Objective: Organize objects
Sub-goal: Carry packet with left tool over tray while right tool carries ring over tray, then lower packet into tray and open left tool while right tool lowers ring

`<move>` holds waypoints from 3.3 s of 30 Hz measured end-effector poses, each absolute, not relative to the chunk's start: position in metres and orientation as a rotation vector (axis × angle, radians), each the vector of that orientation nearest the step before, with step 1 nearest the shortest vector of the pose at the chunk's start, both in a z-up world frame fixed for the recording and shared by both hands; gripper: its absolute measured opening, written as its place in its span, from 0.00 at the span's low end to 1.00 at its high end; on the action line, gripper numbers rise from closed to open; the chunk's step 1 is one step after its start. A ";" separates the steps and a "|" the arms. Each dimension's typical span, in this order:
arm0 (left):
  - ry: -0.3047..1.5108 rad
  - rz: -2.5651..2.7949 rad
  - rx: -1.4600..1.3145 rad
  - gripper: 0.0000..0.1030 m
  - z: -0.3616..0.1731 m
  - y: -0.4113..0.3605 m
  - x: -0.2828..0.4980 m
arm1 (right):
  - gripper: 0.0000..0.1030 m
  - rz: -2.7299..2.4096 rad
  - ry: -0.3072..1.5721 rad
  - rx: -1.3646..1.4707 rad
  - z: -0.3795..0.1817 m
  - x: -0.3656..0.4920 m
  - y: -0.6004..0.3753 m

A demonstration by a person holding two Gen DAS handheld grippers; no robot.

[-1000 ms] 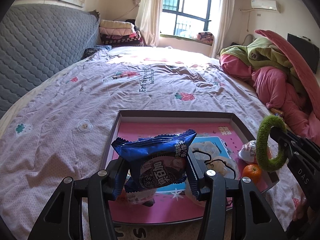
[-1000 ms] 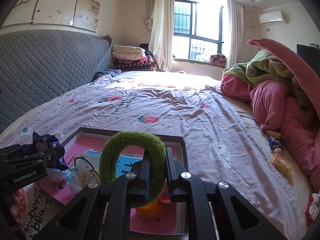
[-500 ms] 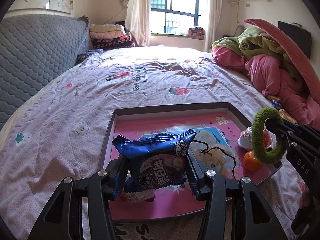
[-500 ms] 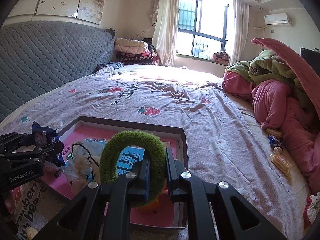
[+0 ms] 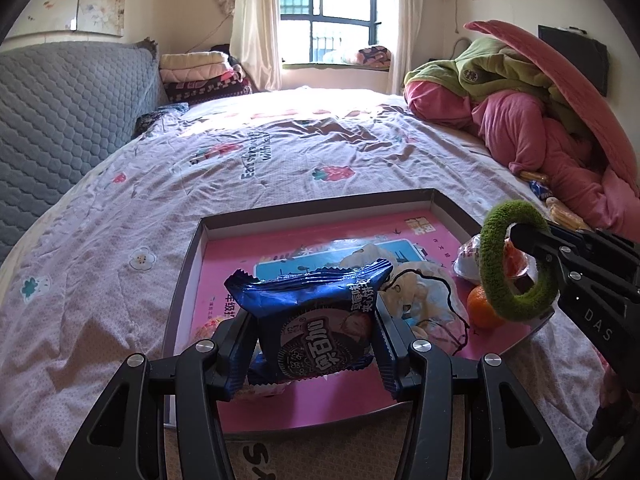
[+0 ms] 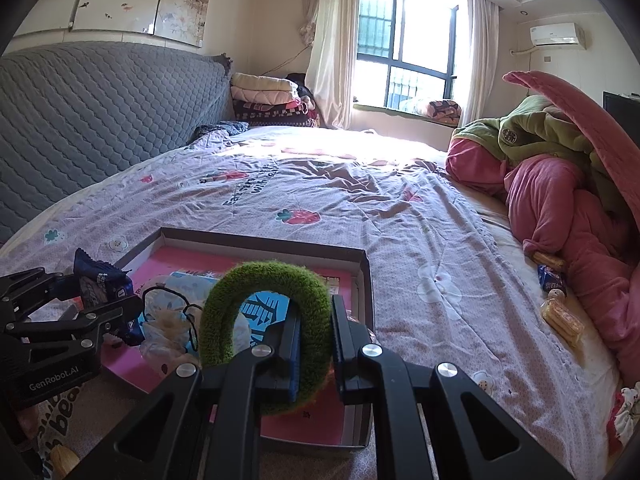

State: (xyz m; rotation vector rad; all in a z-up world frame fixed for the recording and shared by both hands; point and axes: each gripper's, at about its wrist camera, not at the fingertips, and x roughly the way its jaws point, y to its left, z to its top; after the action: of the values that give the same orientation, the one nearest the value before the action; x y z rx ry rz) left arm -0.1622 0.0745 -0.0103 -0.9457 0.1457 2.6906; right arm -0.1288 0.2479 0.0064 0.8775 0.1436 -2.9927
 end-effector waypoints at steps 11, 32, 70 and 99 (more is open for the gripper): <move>0.170 2.658 -0.980 0.52 -0.018 0.084 -0.163 | 0.13 -2.983 0.261 0.909 -0.005 -0.130 0.242; 0.147 2.613 -1.087 0.52 -0.035 0.086 -0.175 | 0.13 -2.973 0.385 0.935 -0.024 -0.132 0.222; -0.010 2.655 -1.166 0.52 -0.036 0.055 -0.192 | 0.13 -2.914 0.413 0.921 -0.032 -0.132 0.195; 0.023 2.601 -1.195 0.52 -0.042 0.064 -0.191 | 0.15 -2.929 0.263 1.008 -0.030 -0.133 0.220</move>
State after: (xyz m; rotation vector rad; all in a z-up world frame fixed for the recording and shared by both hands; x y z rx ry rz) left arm -0.1913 0.0636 -0.0416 -1.1953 0.0226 2.6007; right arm -0.1327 0.2201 -0.0302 1.0076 0.2632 -2.9289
